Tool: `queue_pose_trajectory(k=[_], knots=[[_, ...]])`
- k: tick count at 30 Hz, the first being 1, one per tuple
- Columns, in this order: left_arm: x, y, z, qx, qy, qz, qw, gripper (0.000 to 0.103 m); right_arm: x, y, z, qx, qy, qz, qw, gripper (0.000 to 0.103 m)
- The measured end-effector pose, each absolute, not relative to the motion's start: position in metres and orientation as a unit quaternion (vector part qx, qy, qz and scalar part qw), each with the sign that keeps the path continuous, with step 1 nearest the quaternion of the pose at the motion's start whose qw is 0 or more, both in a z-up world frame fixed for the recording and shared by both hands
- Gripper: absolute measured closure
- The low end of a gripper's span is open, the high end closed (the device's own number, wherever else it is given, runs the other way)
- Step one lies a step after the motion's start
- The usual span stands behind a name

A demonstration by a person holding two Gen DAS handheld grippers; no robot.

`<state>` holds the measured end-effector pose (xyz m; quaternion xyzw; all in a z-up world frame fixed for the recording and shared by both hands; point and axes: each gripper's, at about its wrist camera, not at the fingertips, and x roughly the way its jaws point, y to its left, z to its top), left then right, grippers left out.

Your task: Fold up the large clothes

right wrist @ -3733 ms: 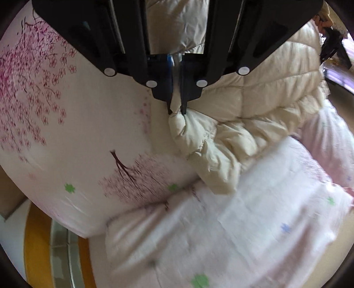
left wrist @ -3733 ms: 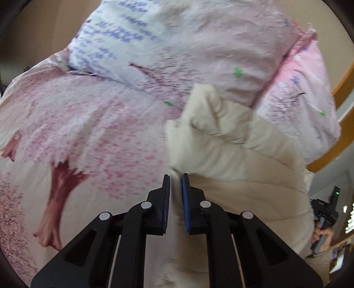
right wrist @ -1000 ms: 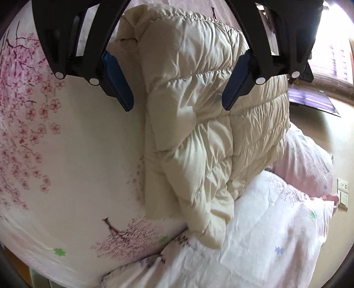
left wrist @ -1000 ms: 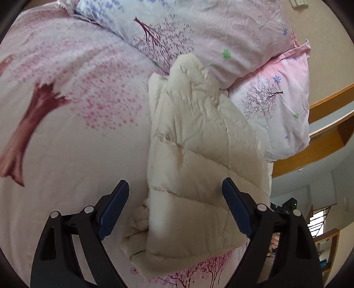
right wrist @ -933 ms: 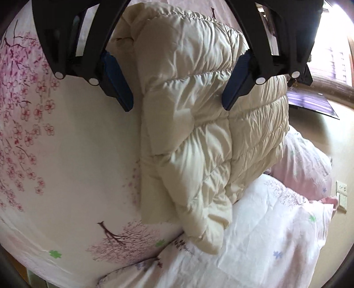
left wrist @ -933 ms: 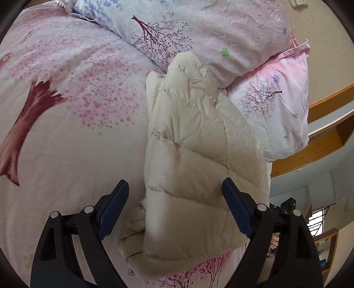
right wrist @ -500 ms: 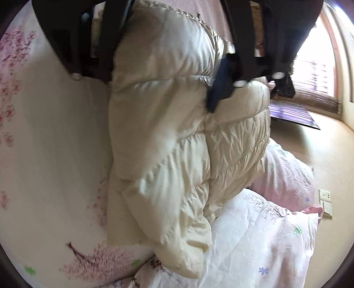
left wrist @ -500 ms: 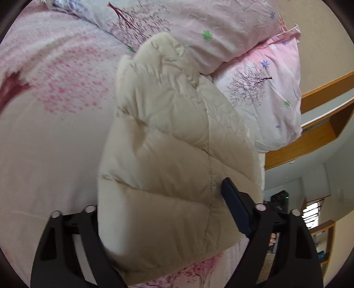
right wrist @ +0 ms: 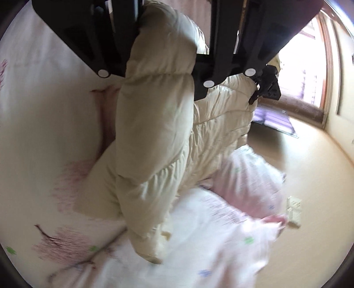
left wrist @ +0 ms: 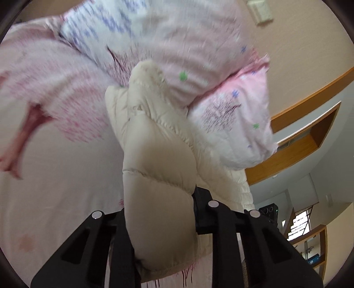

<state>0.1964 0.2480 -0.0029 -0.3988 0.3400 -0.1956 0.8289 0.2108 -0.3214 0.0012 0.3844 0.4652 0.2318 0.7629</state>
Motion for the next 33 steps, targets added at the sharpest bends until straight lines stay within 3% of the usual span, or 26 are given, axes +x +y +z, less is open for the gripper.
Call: queue_pose_trajectory(k=[9,11,13,16,18,19,20,23,25,27,33], knots=[[0.110,0.301,-0.015,-0.416,0.317,-0.126,0.843,0.082,0.183,-0.252,-0.005,0.321,0.488,0.257,0.770,0.087],[0.107,0.303,-0.027,-0.421,0.330,-0.113,0.837,0.081,0.185,-0.244,-0.015,0.302,0.497,0.230,0.780,0.083],[0.107,0.304,-0.038,-0.427,0.340,-0.104,0.832,0.079,0.186,-0.243,-0.021,0.298,0.502,0.207,0.785,0.071],[0.104,0.305,-0.043,-0.422,0.340,-0.094,0.835,0.068,0.180,-0.248,-0.022,0.290,0.503,0.172,0.796,0.054],[0.103,0.306,-0.041,-0.419,0.340,-0.081,0.838,0.040,0.173,-0.257,-0.017,0.274,0.500,0.133,0.811,0.049],[0.101,0.308,-0.040,-0.416,0.338,-0.073,0.841,0.033,0.169,-0.262,-0.013,0.269,0.494,0.108,0.819,0.048],[0.096,0.312,-0.037,-0.409,0.331,-0.055,0.849,0.026,0.164,-0.267,-0.011,0.268,0.487,0.091,0.826,0.048],[0.078,0.321,-0.024,-0.388,0.306,-0.005,0.869,0.025,0.146,-0.281,0.012,0.254,0.430,0.009,0.866,0.051],[0.067,0.320,-0.012,-0.368,0.284,0.017,0.885,0.025,0.134,-0.270,0.030,0.216,0.396,0.025,0.892,0.068],[0.056,0.308,0.005,-0.321,0.263,0.034,0.909,0.025,0.130,-0.251,0.036,0.207,0.392,0.074,0.893,0.075],[0.058,0.258,0.019,-0.238,0.268,-0.010,0.933,0.017,0.143,-0.200,0.007,0.150,0.451,0.100,0.874,0.080]])
